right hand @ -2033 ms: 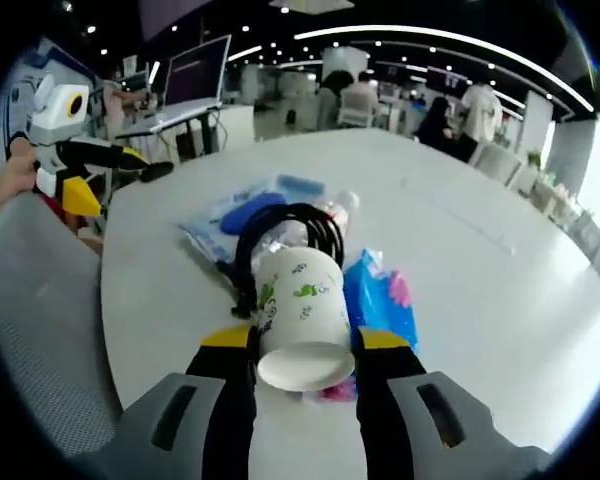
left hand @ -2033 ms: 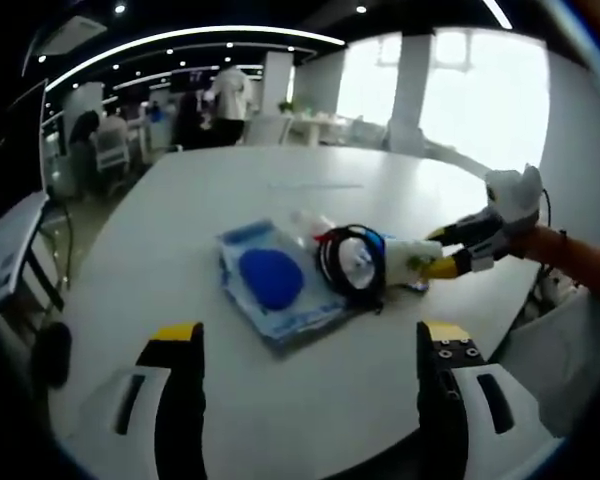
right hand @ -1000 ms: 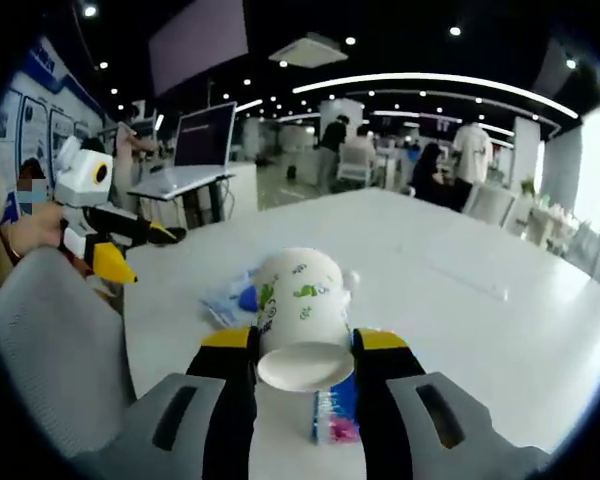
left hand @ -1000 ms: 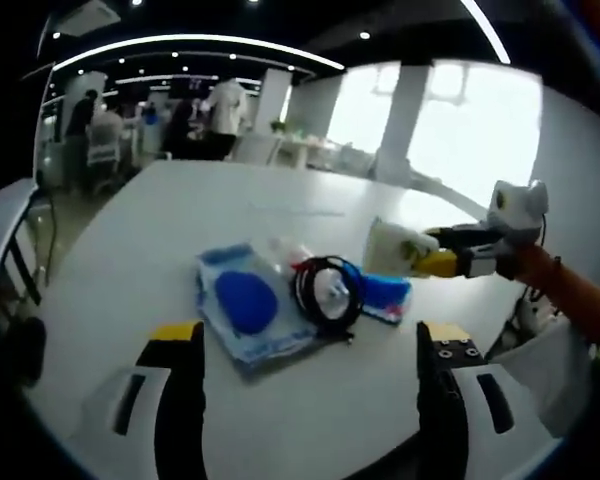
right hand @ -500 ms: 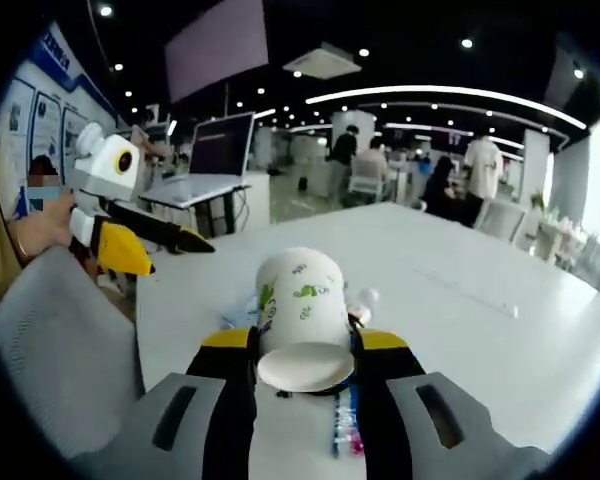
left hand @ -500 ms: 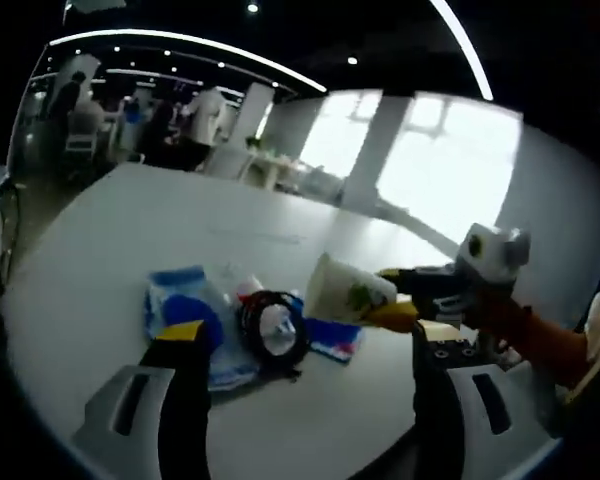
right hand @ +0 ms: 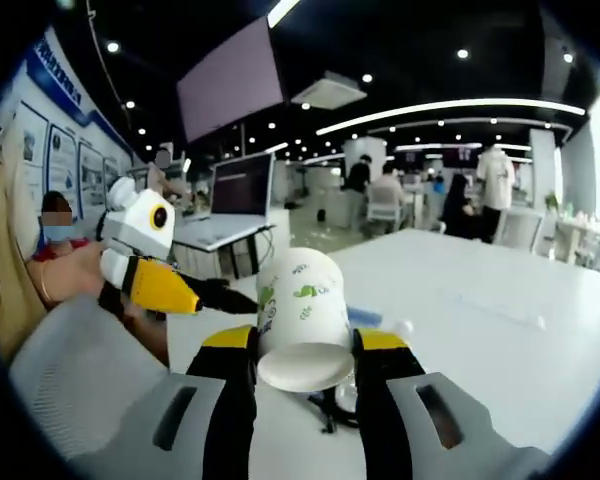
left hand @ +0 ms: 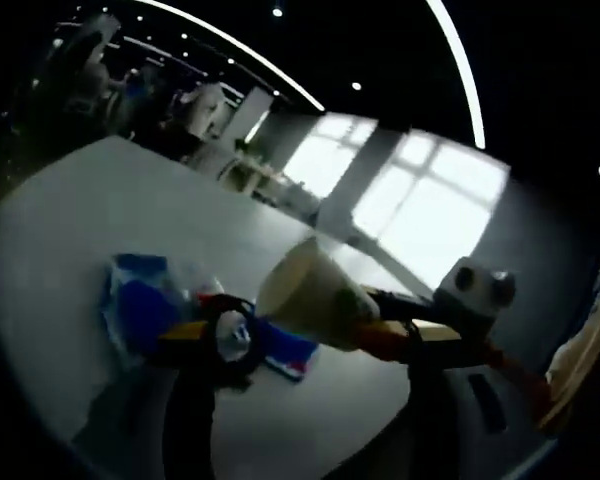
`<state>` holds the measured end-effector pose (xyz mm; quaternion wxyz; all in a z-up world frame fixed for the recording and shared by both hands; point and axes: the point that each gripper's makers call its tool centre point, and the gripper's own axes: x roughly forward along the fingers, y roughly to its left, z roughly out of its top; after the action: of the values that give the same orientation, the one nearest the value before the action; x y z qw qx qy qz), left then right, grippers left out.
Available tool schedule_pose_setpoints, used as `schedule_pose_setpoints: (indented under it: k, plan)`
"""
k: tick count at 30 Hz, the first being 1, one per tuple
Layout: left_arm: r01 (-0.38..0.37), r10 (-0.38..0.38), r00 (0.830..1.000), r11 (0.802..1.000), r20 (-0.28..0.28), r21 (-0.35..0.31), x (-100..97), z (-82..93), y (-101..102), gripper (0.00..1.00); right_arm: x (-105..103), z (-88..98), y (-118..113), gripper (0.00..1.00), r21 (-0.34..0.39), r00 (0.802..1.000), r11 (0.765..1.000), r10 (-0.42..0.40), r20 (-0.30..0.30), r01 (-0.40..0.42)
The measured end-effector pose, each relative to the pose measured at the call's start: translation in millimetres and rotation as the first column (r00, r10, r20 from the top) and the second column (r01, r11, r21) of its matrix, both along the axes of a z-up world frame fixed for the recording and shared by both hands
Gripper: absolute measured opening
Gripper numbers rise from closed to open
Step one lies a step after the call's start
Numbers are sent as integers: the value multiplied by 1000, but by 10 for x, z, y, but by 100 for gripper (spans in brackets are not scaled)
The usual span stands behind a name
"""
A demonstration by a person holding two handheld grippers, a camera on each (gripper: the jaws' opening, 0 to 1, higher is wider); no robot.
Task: Arrange the tabletop items into an orderly group along one side of the table until the central work area is clear of visible clutter.
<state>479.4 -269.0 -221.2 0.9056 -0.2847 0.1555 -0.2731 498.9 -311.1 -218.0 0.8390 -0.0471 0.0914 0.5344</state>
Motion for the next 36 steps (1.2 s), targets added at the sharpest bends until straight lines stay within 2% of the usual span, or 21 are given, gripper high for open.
schedule_pose_setpoints:
  k: [1,3,8,13,18,22,24,29,36]
  plan:
    - [-10,10,1000,1000,1,-18,12,14,12,77,-7,3,7,38,1,1000,1000,2,0,-2]
    - [-28,28,1000,1000,3,-8,33,-1,43,77,-34,7,29,38,3,1000,1000,13,1,-13]
    - [-21,21,1000,999,-4,-23,22,-12,21,74,-92,-42,84,38,-15,999,999,42,3,-42]
    - [-11,8,1000,992,-24,-127,-14,21,-69,72,-168,-57,163,38,-15,997,997,79,5,-79]
    - [-32,28,999,988,-34,-150,-20,13,-26,70,-183,-66,180,38,-13,996,996,91,5,-91]
    - [-41,29,998,971,-58,-234,-28,39,-39,67,-189,51,196,38,51,996,994,92,11,-92]
    - [-43,29,998,968,-61,-249,-34,43,-47,67,-201,78,206,38,69,995,993,98,6,-98]
    - [-35,12,997,953,-77,-301,-50,56,-79,63,-257,33,244,38,53,992,991,124,3,-124]
    - [-46,16,996,942,-92,-332,-47,46,-51,54,-280,31,269,38,54,990,988,142,3,-142]
